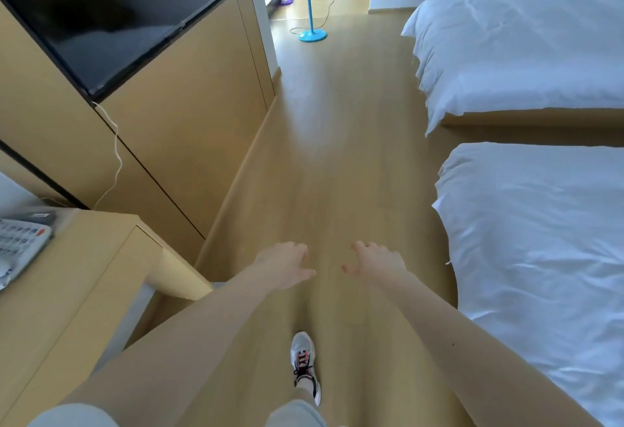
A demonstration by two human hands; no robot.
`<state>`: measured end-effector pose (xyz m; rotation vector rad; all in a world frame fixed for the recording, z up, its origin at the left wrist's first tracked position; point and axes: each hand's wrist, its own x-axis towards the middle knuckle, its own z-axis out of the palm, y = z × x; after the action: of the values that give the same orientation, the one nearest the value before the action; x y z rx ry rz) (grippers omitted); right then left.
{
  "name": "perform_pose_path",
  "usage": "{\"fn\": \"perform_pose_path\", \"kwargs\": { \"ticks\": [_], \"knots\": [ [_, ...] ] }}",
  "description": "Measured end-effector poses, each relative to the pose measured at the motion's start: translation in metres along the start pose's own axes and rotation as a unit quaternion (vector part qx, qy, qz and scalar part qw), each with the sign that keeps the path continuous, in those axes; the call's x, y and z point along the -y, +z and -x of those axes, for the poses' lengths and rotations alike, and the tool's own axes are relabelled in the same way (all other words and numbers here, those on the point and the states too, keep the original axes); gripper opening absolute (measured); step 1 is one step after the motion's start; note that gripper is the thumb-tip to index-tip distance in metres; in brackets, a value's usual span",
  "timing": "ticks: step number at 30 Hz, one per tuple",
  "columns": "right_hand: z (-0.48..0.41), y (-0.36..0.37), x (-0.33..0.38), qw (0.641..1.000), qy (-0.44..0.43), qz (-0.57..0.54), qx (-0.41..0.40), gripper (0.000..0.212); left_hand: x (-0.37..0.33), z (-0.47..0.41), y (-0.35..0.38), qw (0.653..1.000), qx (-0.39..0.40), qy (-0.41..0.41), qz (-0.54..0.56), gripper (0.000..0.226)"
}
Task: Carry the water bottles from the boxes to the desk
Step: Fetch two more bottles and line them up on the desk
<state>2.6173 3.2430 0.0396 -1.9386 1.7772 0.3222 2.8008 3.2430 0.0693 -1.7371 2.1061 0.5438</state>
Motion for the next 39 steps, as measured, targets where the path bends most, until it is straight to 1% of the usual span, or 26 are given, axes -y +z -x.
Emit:
{"fn": "perform_pose_path", "kwargs": {
  "ticks": [5, 9, 11, 16, 20, 25, 31, 35, 39],
  "knots": [
    [-0.054, -0.029, 0.005, 0.999, 0.034, 0.016, -0.005, 0.059, 0.027, -0.067, -0.04, 1.0, -0.007, 0.025, -0.004, 0.048],
    [-0.106, -0.072, 0.025, 0.998, 0.051, 0.027, -0.009, 0.059, 0.058, -0.123, -0.081, 0.999, -0.017, 0.043, 0.005, 0.05],
    [-0.133, -0.096, 0.036, 0.998, 0.053, 0.039, -0.024, 0.059, 0.072, -0.147, -0.104, 0.998, -0.023, 0.051, 0.009, 0.049],
    [-0.188, -0.143, 0.066, 0.996, 0.052, 0.05, -0.046, 0.058, 0.106, -0.204, -0.145, 0.996, -0.009, 0.079, 0.045, 0.049],
    [-0.223, -0.158, 0.071, 0.996, 0.065, 0.055, -0.031, 0.058, 0.121, -0.24, -0.158, 0.996, 0.006, 0.078, 0.044, 0.05],
    [-0.263, -0.18, 0.065, 0.996, 0.071, 0.05, -0.019, 0.058, 0.129, -0.281, -0.173, 0.996, 0.011, 0.081, 0.037, 0.051],
    [-0.331, -0.205, 0.042, 0.998, 0.059, 0.033, -0.01, 0.059, 0.119, -0.342, -0.2, 0.997, 0.025, 0.07, 0.012, 0.048],
    [-0.393, -0.244, 0.018, 0.999, 0.043, 0.028, -0.008, 0.06, 0.106, -0.399, -0.239, 0.998, 0.031, 0.058, 0.005, 0.049],
    [-0.454, -0.291, -0.019, 0.999, 0.037, 0.02, -0.022, 0.059, 0.086, -0.459, -0.284, 0.999, 0.021, 0.046, -0.005, 0.049]
  ]
}}
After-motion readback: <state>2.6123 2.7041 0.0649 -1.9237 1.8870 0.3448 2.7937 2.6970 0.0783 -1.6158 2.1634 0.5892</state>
